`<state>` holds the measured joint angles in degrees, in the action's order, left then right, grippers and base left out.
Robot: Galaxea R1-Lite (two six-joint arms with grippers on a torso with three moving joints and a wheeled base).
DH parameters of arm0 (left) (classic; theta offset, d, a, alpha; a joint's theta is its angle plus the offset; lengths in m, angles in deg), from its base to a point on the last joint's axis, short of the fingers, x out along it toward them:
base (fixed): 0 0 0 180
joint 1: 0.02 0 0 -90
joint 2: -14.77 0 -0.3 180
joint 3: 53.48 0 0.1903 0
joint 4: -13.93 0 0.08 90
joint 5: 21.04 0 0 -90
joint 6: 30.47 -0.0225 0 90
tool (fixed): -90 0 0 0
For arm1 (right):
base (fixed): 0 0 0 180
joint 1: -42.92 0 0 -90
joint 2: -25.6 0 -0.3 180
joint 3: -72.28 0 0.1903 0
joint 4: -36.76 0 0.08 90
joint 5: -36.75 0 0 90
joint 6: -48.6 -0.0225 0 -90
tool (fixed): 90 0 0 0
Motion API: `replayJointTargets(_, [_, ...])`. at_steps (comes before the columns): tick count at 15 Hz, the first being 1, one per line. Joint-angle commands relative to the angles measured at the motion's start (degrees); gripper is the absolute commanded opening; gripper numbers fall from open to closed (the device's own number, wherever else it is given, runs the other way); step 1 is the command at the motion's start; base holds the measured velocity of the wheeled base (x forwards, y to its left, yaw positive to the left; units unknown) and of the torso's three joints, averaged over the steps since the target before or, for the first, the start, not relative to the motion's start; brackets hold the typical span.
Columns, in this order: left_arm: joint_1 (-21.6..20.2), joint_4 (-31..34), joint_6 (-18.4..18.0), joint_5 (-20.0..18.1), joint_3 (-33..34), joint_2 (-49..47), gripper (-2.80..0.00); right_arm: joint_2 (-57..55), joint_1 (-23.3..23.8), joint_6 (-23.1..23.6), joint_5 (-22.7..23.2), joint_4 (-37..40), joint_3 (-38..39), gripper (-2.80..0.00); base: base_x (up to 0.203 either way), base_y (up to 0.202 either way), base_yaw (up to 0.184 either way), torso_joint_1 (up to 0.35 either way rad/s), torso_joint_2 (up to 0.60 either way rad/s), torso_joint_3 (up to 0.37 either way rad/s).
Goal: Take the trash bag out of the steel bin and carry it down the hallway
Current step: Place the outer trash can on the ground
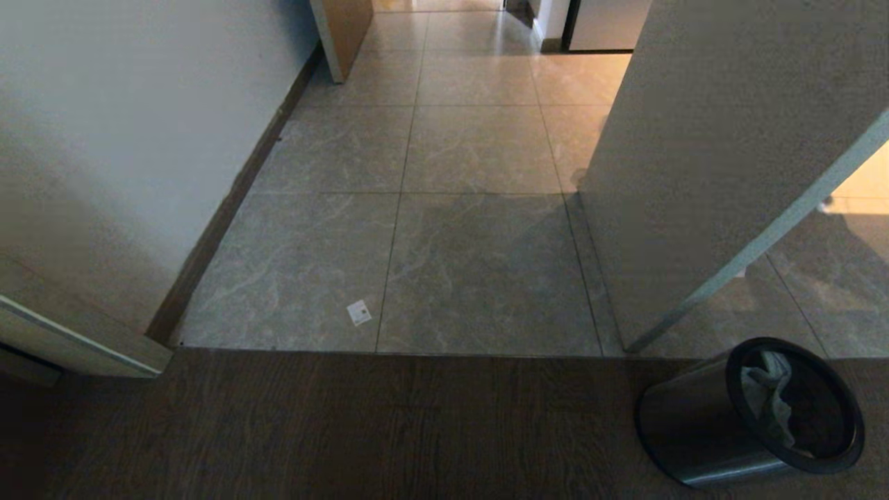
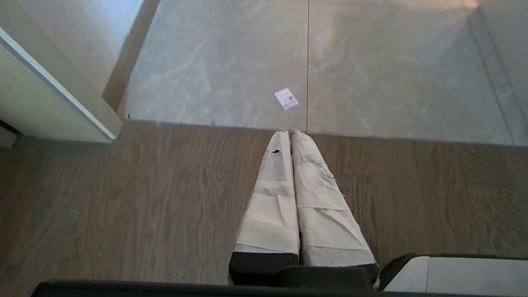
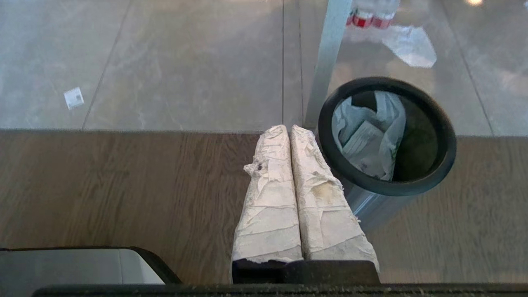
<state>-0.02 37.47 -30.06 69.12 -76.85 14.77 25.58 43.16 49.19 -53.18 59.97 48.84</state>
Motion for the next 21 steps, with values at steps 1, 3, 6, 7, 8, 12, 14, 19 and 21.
replayJointTargets(1, [0.00, 0.03, 0.02, 0.02, 0.00, 0.00, -2.80, 0.02, 0.02, 0.02, 0.01, -0.02, -0.01, -2.80, 0.000, 0.000, 0.000, -0.001, 0.01, -0.203])
replayJointTargets(3, [0.00, 0.00, 0.02, 0.02, 0.00, 0.00, -2.80, 0.02, 0.02, 0.02, -0.01, -0.02, 0.06, -2.80, 0.000, 0.000, 0.000, 0.005, 0.01, -0.192])
replayJointTargets(6, [0.00, 0.00, 0.02, 0.02, 0.00, 0.00, -2.80, 0.02, 0.02, 0.19, -0.07, 0.29, -0.03, -2.80, 0.000, 0.000, 0.000, 0.002, 0.01, -0.202])
replayJointTargets(7, [0.00, 0.00, -0.06, 0.02, 0.00, 0.00, -2.80, 0.04, 0.02, 0.17, -0.07, 0.27, -0.08, -2.80, 0.000, 0.000, 0.000, 0.002, 0.01, -0.198])
replayJointTargets(8, [0.00, 0.00, -0.06, 0.02, 0.00, 0.00, -2.80, 0.09, 0.02, 0.07, -0.11, 0.38, -0.08, -2.80, 0.000, 0.000, 0.000, 0.002, 0.00, -0.168])
replayJointTargets(12, [0.00, 0.00, -0.06, 0.02, 0.00, 0.00, -2.80, -3.31, 0.02, 1.31, -1.40, 8.61, -14.44, -2.80, 0.000, 0.000, 0.000, 0.003, 0.01, -0.041])
replayJointTargets(14, [0.00, 0.03, -0.06, 0.02, 0.00, 0.00, -2.80, -9.18, 0.08, 1.57, -4.77, 20.96, -29.23, -2.80, 0.000, 0.000, 0.000, 0.000, 0.00, 0.000])
replayJointTargets(19, [0.00, 0.00, -0.06, 0.02, 0.00, 0.00, -2.80, -26.31, -0.05, 2.13, -16.24, 53.90, -47.91, -2.80, 0.000, 0.000, 0.000, 0.000, 0.00, 0.000])
replayJointTargets(21, [0.00, 0.00, -0.06, 0.02, 0.00, 0.00, -2.80, -35.28, -0.21, 1.00, -19.74, 54.09, -48.21, -2.80, 0.000, 0.000, 0.000, 0.000, 0.00, 0.000])
